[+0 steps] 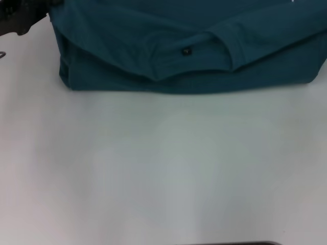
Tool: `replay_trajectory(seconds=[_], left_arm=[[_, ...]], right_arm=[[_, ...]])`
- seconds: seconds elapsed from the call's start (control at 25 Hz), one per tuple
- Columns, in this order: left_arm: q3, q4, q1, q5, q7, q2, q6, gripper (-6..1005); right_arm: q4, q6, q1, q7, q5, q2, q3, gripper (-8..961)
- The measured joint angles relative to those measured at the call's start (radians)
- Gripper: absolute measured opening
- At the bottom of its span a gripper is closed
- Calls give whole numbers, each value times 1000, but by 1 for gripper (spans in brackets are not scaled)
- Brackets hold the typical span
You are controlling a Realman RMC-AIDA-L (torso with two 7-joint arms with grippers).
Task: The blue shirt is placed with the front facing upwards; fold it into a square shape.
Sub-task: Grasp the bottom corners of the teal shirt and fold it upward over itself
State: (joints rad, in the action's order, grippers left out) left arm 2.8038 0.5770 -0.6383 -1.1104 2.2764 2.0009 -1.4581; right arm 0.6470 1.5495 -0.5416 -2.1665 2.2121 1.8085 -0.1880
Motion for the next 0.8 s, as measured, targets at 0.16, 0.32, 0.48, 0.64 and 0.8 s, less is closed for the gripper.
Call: replay_trajectory(seconds=[0.16,0.32,0.48,0.64,0.8], left_arm=[[-5,-2,-14,0,-10,-2,29,29],[-30,-2,-25,0,-14,1,77,28],[-70,-4,-37,0,-22,5,138,35],[-90,-25,-52,-1,-36,6,197,42],[-102,-48,-73,-2,-51,4,237,49]], right_arm=[[0,-19,-6,2,-13,0,-3,4],[-13,-47,-20,2,-14,3,-17,5],[-30,-96,-34,2,-14,8,-62,5],[-39,-144,-44,2,-14,13,-100,4],[-40,-184,-54,2,-14,15,-128,4]])
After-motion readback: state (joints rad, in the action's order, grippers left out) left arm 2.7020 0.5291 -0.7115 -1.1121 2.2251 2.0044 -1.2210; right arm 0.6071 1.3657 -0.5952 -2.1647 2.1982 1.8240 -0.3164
